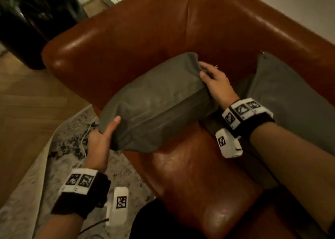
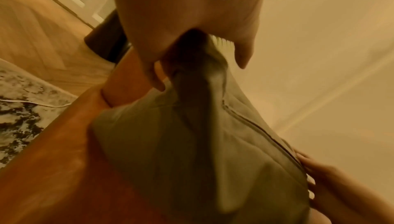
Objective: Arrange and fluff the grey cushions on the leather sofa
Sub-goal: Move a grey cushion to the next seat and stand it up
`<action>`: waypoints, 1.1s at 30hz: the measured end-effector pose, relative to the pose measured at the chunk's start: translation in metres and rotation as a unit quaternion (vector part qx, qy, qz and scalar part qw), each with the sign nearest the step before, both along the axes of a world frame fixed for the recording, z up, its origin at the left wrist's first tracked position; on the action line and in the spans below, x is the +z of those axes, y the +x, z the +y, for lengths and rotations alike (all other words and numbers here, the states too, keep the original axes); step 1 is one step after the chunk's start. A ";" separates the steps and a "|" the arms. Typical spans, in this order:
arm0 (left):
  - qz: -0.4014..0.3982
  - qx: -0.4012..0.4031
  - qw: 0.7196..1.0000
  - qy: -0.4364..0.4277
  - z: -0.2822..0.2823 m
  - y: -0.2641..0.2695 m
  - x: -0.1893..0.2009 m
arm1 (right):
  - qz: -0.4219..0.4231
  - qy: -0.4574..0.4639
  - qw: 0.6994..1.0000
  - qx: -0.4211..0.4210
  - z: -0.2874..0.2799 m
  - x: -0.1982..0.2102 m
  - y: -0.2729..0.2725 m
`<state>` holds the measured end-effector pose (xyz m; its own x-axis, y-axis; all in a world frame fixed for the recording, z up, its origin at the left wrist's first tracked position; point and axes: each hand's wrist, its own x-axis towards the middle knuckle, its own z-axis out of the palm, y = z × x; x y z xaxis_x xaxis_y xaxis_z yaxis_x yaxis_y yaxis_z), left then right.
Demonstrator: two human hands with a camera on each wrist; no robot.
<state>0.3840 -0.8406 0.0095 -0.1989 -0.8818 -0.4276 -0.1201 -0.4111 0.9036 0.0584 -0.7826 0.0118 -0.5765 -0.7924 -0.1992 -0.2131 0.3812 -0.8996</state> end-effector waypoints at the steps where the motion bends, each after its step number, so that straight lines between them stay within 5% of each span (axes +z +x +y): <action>1: 0.017 0.046 0.999 -0.024 -0.007 0.001 0.003 | -0.023 -0.006 1.000 0.015 -0.014 0.009 -0.002; 3: 0.054 0.162 0.982 -0.082 -0.015 0.003 0.003 | -0.030 -0.023 0.999 0.026 -0.034 0.017 -0.004; 5: 0.067 0.189 0.972 -0.125 -0.020 -0.002 0.000 | 0.009 -0.031 0.999 -0.017 -0.042 0.009 -0.003; 7: 0.065 0.099 0.985 -0.126 -0.022 -0.011 -0.007 | -0.015 -0.021 0.995 -0.093 -0.046 -0.007 -0.001; 9: 0.061 0.013 0.992 -0.111 -0.026 -0.015 -0.016 | -0.125 0.002 0.979 -0.162 -0.054 -0.020 0.002; 12: 0.030 -0.031 0.992 -0.121 -0.041 -0.015 -0.029 | -0.219 0.010 0.948 -0.230 -0.071 -0.027 0.000; 16: 0.014 -0.092 0.987 -0.133 -0.053 -0.027 -0.025 | -0.168 -0.017 0.954 -0.247 -0.084 -0.024 -0.004; 19: -0.016 -0.044 0.981 -0.189 -0.053 -0.034 -0.015 | -0.109 -0.070 0.964 -0.231 -0.098 -0.001 -0.012; 21: -0.051 -0.009 0.973 -0.226 -0.057 -0.037 -0.017 | -0.128 -0.111 0.961 -0.219 -0.109 0.009 -0.019; 24: -0.092 -0.019 0.985 -0.148 -0.070 -0.039 -0.034 | -0.176 -0.090 0.960 -0.200 -0.112 -0.008 -0.012; 27: -0.051 -0.023 0.997 -0.058 -0.083 -0.041 -0.047 | -0.181 -0.029 0.968 -0.170 -0.115 -0.016 -0.003; 33: -0.005 0.020 0.992 -0.121 -0.079 -0.036 -0.035 | -0.164 -0.099 0.968 -0.162 -0.119 0.011 -0.010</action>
<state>0.3476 -0.9195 -0.0251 -0.1573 -0.9663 -0.2039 -0.1181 -0.1866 0.9753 0.0484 -0.9017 0.0229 -0.7330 -0.6214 -0.2767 0.1979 0.1943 -0.9608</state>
